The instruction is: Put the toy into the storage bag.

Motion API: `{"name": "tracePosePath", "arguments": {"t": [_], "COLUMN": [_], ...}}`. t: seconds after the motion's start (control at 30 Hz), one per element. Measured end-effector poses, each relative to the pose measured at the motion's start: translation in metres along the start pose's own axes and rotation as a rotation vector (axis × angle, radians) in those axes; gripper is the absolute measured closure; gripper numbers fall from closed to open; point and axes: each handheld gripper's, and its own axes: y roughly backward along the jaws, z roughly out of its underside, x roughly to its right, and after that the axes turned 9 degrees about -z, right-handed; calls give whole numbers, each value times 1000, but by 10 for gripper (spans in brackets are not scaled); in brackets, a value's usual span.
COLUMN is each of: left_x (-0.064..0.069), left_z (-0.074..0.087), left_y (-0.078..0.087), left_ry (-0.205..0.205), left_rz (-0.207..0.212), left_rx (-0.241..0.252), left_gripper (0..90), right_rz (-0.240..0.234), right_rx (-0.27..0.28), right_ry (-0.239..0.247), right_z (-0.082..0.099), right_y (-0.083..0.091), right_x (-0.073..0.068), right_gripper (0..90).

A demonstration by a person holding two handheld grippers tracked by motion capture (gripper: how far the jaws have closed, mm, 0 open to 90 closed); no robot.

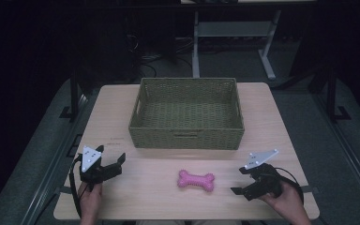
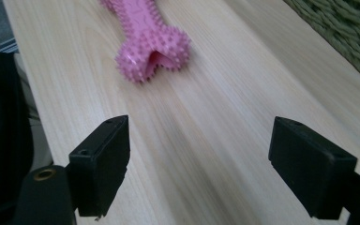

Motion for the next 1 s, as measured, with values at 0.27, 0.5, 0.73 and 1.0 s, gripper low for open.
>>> {"name": "tracePosePath", "arguments": {"t": [0.27,0.5,0.73,1.0], "left_x": [0,1,-1,-1], "left_z": [0,0,-1,-1], "left_y": [0,-1,0,0], "left_ry": [-4,-3,0,2], "left_rz": [0,1,-4,-3], "left_rx": [0,-2,1,-1], "left_gripper": [136,137,136,137], "right_rz": [-29,-62,-86,-100], "right_rx": [-33,-77,-107,-130], "right_ry": [58,91,140,176], "right_z": [-24,-37,-53,-67], "right_y": [-5,-16,-27,-36], "right_x": [-8,-11,-14,-17], "right_gripper": [210,223,224,224]}}
